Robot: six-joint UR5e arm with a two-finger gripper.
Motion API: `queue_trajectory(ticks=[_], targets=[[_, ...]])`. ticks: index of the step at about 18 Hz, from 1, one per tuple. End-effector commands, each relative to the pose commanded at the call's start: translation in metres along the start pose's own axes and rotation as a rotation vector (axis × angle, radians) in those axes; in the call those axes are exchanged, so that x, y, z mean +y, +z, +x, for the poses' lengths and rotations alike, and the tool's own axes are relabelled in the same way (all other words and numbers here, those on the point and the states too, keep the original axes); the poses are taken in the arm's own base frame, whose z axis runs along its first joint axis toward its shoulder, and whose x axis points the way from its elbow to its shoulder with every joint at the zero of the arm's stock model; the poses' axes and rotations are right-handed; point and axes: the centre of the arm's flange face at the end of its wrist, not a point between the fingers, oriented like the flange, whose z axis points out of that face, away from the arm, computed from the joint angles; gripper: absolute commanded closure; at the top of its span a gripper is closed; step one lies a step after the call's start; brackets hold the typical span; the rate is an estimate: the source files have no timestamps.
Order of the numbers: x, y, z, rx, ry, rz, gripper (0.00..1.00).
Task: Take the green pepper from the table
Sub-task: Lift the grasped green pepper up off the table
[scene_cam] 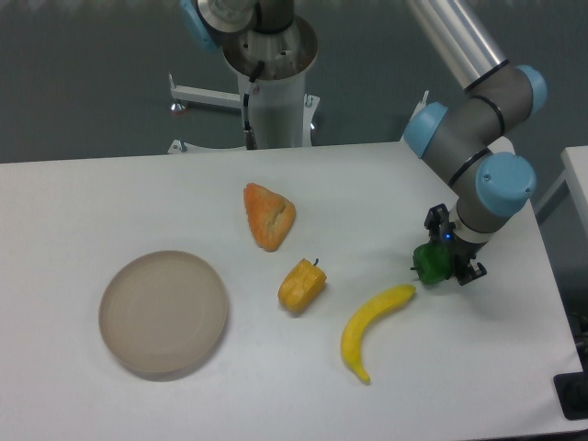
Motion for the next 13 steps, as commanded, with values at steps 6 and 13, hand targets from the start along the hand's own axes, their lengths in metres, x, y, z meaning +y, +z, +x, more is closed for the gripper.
queue_trajectory(ticks=[6, 13], targets=[[-0.081, -0.084, 0.008, -0.136, -0.069, -0.007, 0.61], [-0.107, -0.122, 0.022, -0.188, -0.051, 0.0, 0.61]])
